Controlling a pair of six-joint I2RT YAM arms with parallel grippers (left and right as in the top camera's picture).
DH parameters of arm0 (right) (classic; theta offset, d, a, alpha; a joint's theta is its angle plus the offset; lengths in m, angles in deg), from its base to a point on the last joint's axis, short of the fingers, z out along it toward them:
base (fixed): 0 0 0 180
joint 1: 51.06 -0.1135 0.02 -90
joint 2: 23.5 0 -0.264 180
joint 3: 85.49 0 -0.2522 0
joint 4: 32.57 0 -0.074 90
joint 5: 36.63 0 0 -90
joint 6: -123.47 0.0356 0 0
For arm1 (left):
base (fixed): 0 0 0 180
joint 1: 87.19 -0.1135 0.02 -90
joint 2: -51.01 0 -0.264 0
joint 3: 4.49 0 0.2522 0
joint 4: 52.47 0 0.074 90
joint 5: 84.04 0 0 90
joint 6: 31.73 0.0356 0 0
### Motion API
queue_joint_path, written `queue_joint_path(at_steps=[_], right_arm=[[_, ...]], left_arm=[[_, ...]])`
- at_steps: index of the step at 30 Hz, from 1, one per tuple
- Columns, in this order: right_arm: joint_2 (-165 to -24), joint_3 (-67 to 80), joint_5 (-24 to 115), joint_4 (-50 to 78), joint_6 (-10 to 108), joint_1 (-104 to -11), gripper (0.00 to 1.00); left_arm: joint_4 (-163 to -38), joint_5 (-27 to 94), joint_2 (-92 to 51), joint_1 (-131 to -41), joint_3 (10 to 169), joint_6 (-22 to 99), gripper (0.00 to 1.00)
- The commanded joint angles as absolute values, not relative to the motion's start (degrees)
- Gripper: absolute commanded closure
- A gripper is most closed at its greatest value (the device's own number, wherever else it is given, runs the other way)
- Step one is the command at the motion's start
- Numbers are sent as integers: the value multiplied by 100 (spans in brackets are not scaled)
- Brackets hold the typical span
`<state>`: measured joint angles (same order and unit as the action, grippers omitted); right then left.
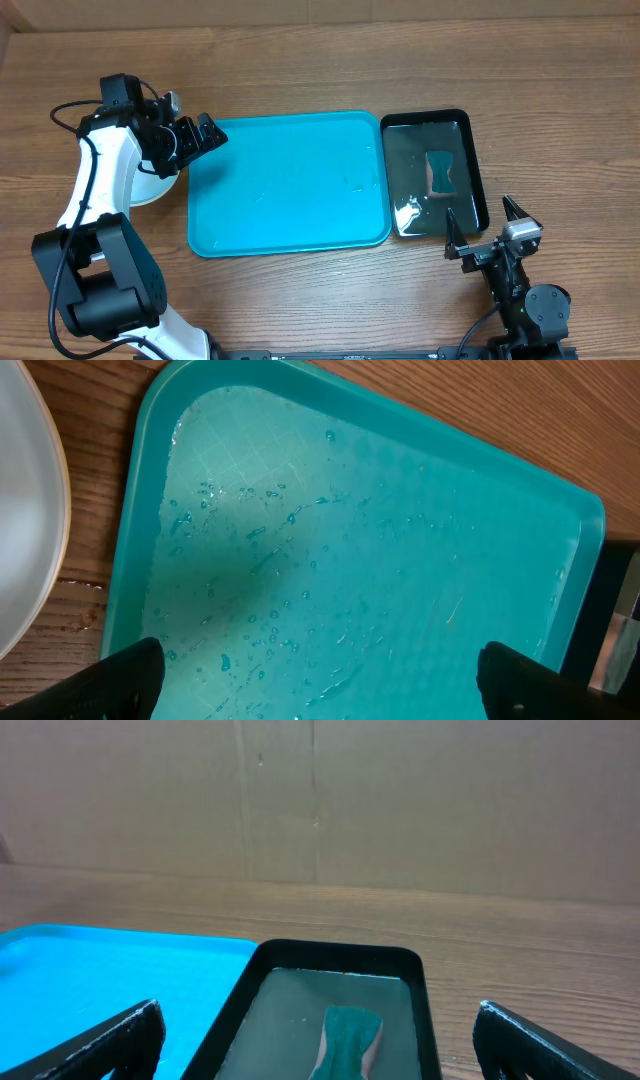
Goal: Clean dirty plates on tray and stack at the side
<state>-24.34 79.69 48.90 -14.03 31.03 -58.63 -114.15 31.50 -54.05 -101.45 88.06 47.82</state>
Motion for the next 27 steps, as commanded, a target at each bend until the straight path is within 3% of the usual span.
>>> queue_joint_path(at_steps=[1,27], right_arm=[[-2366,8028,4940,-1423,3062,-5844,0],[-2366,8028,4940,-1423,3062,-5844,0]], left_arm=[[-11396,3238,-5398,-10132,8775,4889,0],[-11396,2888,-5392,-9996,8775,4889,0]])
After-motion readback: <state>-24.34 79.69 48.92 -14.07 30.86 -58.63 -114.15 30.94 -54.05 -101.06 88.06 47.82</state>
